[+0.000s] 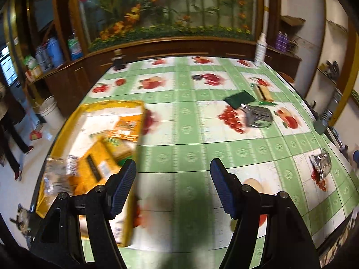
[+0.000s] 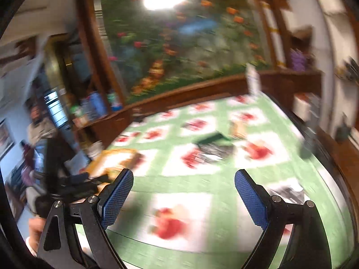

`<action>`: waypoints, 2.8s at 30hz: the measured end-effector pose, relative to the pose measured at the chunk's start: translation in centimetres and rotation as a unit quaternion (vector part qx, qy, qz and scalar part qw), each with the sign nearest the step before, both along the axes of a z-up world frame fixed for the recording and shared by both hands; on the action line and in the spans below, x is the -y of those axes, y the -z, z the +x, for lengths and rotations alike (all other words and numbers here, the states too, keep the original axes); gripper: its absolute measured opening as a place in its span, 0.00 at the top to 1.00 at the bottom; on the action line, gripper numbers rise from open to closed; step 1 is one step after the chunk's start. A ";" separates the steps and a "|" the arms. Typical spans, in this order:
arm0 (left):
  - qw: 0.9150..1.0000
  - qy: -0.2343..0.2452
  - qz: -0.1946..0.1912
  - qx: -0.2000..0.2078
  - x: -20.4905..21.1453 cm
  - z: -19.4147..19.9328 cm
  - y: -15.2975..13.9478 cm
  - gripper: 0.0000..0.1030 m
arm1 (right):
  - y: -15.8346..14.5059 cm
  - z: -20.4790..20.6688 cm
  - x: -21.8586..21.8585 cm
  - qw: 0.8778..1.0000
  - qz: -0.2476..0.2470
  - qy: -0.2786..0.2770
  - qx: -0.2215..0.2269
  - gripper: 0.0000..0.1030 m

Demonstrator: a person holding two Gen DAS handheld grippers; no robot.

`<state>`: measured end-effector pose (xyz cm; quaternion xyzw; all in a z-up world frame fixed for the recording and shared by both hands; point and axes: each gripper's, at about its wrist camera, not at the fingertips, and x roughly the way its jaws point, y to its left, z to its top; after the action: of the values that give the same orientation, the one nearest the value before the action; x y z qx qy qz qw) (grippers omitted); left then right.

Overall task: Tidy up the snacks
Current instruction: 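Move both open tools away from the tray back over the table, then grasp a silver foil bag with the left tool while the right tool grasps another silver bag, then lift both silver foil bags and carry them toward the tray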

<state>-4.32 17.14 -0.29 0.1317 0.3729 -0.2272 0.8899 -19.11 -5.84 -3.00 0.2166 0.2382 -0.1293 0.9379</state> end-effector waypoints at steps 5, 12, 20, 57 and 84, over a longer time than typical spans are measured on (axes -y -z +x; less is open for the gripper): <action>0.998 0.062 0.006 -0.028 4.5 -0.2 1.1 0.34 | 4.1 -2.9 4.7 0.997 0.032 0.055 -0.050 0.09; 0.989 0.109 -0.015 -0.102 10.1 1.7 2.5 0.34 | 6.6 -1.9 7.5 0.990 0.027 0.080 -0.113 0.09; 0.985 0.124 0.001 -0.119 16.4 4.4 4.0 0.34 | 8.2 0.7 10.1 0.983 0.024 0.090 -0.158 0.09; 0.985 0.114 0.021 -0.129 20.4 6.6 7.6 0.40 | 10.7 4.1 10.0 0.972 -0.020 0.056 -0.227 0.43; 0.999 0.013 -0.020 -0.044 0.2 1.1 0.8 0.40 | 8.6 6.4 1.1 0.982 0.113 -0.108 -0.102 0.76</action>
<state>-3.22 16.91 -1.05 0.1088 0.4057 -0.2515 0.8720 -12.70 -6.93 -11.59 0.2796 0.3680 -0.0215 0.8865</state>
